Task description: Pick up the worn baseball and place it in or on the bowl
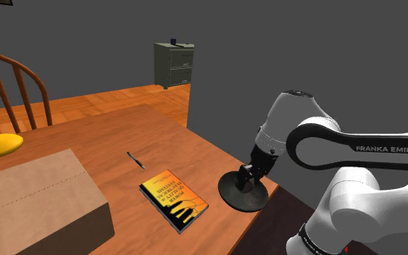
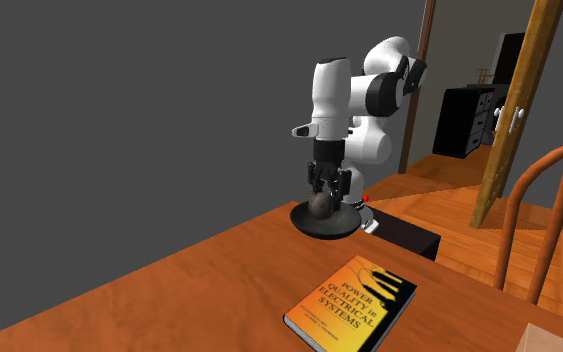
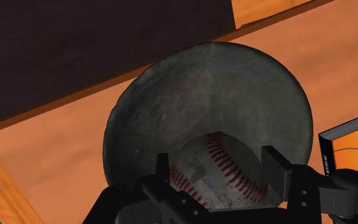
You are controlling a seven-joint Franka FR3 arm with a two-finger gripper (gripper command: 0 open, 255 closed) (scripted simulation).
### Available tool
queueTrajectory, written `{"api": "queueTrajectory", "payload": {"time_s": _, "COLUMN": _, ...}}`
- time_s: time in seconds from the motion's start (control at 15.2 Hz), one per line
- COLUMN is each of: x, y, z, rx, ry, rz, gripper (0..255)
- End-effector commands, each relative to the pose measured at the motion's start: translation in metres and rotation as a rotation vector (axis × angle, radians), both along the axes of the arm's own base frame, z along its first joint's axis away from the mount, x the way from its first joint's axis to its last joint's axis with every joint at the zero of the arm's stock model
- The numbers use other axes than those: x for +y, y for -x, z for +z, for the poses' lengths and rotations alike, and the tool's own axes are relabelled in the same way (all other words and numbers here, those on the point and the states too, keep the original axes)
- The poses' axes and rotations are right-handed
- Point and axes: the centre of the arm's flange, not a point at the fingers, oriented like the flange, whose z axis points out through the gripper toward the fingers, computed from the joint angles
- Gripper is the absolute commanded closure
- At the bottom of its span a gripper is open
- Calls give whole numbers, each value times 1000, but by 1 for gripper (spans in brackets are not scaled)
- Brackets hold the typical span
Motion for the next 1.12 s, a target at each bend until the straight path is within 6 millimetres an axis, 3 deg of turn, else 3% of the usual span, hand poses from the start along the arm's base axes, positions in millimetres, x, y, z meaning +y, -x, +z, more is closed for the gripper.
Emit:
{"api": "queueTrajectory", "payload": {"time_s": 0.0, "x": -1, "y": -1, "z": 10, "rx": 0, "ry": 0, "rz": 0, "gripper": 255}}
{"api": "queueTrajectory", "payload": {"time_s": 0.46, "x": -1, "y": -1, "z": 47, "rx": 0, "ry": 0, "rz": 0, "gripper": 255}}
{"api": "queueTrajectory", "payload": {"time_s": 0.53, "x": -2, "y": -1, "z": 42, "rx": 0, "ry": 0, "rz": 0, "gripper": 255}}
{"api": "queueTrajectory", "payload": {"time_s": 0.59, "x": -2, "y": -1, "z": 42, "rx": 0, "ry": 0, "rz": 0, "gripper": 0}}
{"api": "queueTrajectory", "payload": {"time_s": 0.79, "x": 33, "y": 10, "z": 8, "rx": -148, "ry": 122, "rz": -110, "gripper": 0}}
{"api": "queueTrajectory", "payload": {"time_s": 1.06, "x": 33, "y": 5, "z": -13, "rx": -148, "ry": 122, "rz": -110, "gripper": 0}}
